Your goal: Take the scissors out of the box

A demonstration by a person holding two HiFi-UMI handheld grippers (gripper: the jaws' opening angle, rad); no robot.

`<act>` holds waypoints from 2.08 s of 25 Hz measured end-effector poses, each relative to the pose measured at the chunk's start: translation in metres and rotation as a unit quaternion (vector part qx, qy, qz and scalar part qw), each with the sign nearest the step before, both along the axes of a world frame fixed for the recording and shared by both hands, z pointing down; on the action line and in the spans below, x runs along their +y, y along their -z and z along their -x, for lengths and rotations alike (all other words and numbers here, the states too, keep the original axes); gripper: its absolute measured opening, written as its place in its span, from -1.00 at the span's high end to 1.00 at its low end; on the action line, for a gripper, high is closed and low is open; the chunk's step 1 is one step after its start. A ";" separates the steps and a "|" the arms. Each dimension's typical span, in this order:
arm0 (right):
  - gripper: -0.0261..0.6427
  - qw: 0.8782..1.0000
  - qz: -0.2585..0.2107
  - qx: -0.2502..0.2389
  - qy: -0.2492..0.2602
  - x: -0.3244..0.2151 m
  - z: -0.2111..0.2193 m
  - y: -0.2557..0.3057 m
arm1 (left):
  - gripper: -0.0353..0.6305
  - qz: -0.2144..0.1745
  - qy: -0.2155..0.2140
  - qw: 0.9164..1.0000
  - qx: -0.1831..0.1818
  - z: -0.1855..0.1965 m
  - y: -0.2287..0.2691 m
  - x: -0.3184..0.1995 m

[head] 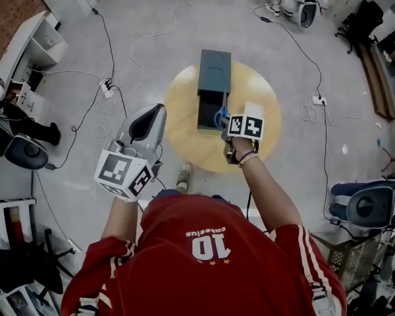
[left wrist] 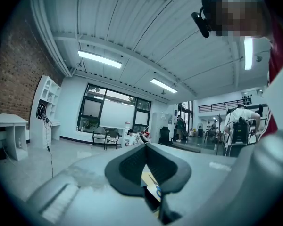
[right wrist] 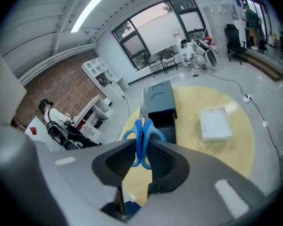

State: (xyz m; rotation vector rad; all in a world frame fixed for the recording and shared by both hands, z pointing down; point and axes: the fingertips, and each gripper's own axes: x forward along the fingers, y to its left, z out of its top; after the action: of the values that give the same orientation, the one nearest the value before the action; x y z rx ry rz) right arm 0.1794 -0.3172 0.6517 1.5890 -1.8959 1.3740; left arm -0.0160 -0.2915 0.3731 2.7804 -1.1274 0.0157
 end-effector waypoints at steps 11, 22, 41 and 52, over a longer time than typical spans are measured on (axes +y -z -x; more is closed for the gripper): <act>0.67 0.968 -0.221 0.113 0.049 0.048 -0.004 0.152 | 0.88 -0.029 -0.007 1.000 -0.003 -0.010 0.032 0.045; 0.67 0.886 -0.414 0.203 0.045 0.129 -0.005 0.289 | 0.88 -0.065 -0.017 0.998 -0.012 -0.029 0.052 0.079; 0.67 0.821 -0.522 0.230 -0.011 0.204 -0.017 0.361 | 0.88 -0.089 -0.023 0.996 -0.003 -0.049 0.065 0.116; 0.67 0.840 -0.493 0.220 -0.046 0.191 -0.041 0.344 | 0.88 -0.098 0.004 0.995 0.014 -0.035 0.069 0.113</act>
State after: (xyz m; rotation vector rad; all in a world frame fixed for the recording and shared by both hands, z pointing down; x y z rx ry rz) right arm 0.2209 -0.1264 0.3077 2.1589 -2.3316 -0.1228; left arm 0.0187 -0.1789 0.3043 2.9356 -1.1943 -0.1433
